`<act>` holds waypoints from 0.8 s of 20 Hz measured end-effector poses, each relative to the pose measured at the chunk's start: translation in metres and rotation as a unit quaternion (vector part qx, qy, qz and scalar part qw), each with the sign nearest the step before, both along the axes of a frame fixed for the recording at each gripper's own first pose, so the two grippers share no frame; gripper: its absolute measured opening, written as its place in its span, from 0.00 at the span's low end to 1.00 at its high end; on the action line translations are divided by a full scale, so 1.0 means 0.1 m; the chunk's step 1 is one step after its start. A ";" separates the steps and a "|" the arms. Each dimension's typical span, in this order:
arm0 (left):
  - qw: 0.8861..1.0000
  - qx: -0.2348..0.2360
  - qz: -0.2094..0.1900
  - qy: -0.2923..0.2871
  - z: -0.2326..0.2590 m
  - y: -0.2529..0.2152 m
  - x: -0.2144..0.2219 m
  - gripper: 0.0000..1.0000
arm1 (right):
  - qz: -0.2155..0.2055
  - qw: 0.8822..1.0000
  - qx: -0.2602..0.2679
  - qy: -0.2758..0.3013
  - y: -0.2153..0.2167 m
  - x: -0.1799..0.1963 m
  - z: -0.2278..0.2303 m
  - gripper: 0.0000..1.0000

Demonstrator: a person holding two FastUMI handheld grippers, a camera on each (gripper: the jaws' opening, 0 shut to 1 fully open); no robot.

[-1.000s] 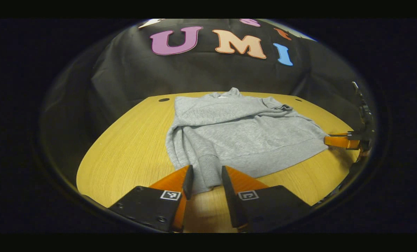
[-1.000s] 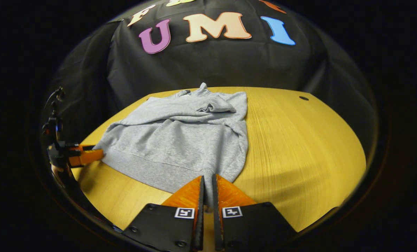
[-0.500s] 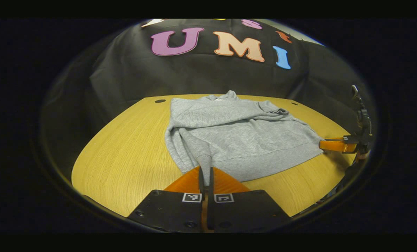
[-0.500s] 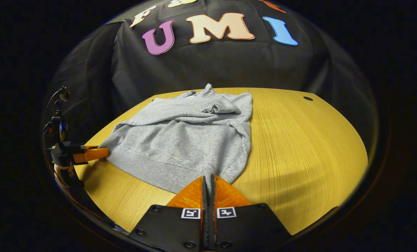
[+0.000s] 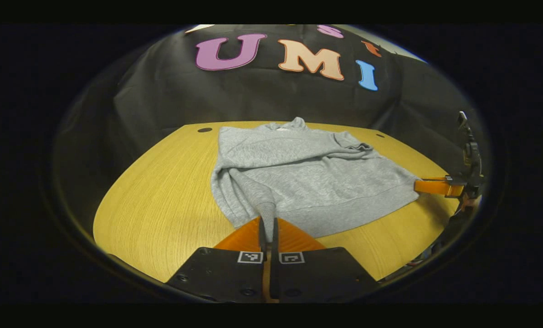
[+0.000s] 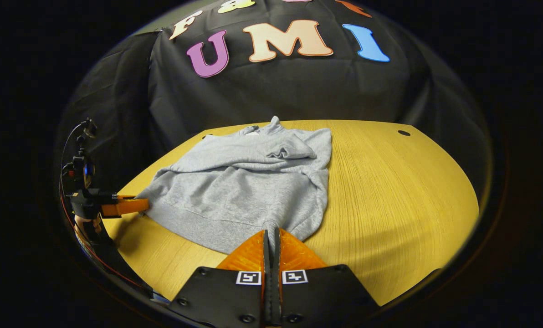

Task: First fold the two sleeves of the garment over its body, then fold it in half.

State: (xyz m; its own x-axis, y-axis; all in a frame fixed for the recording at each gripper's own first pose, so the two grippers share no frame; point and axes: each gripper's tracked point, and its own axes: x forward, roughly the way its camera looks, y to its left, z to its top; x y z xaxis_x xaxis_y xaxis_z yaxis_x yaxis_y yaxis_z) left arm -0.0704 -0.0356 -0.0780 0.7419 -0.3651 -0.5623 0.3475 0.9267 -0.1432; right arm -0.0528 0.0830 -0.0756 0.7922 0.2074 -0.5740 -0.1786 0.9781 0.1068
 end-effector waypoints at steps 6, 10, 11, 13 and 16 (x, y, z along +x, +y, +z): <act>0.999 -0.031 -0.006 -0.043 0.45 -0.06 0.27 0.00 | 0.021 0.999 -0.022 -0.029 0.07 0.37 0.29 0.02; 0.997 -0.038 -0.006 -0.069 0.68 -0.09 0.53 0.00 | 0.024 0.998 -0.023 -0.048 0.12 0.69 0.44 0.02; 0.996 -0.037 -0.006 -0.076 0.73 -0.10 0.59 0.00 | 0.024 0.998 -0.018 -0.051 0.13 0.77 0.47 0.02; 0.996 -0.035 -0.010 -0.085 0.82 -0.15 0.73 0.00 | 0.025 0.998 -0.016 -0.055 0.13 0.90 0.53 0.02; 0.995 -0.040 -0.010 -0.092 0.92 -0.22 0.91 0.00 | 0.025 0.997 -0.021 -0.063 0.09 1.10 0.65 0.02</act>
State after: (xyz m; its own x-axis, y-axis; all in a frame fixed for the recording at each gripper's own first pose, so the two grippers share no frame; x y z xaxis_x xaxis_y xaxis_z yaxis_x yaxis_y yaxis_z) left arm 0.0205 -0.0574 0.0142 0.8221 -0.4189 -0.3856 0.3926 0.9076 -0.1488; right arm 0.0569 0.0918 -0.0111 0.8481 0.2259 -0.4793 -0.2362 0.9709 0.0396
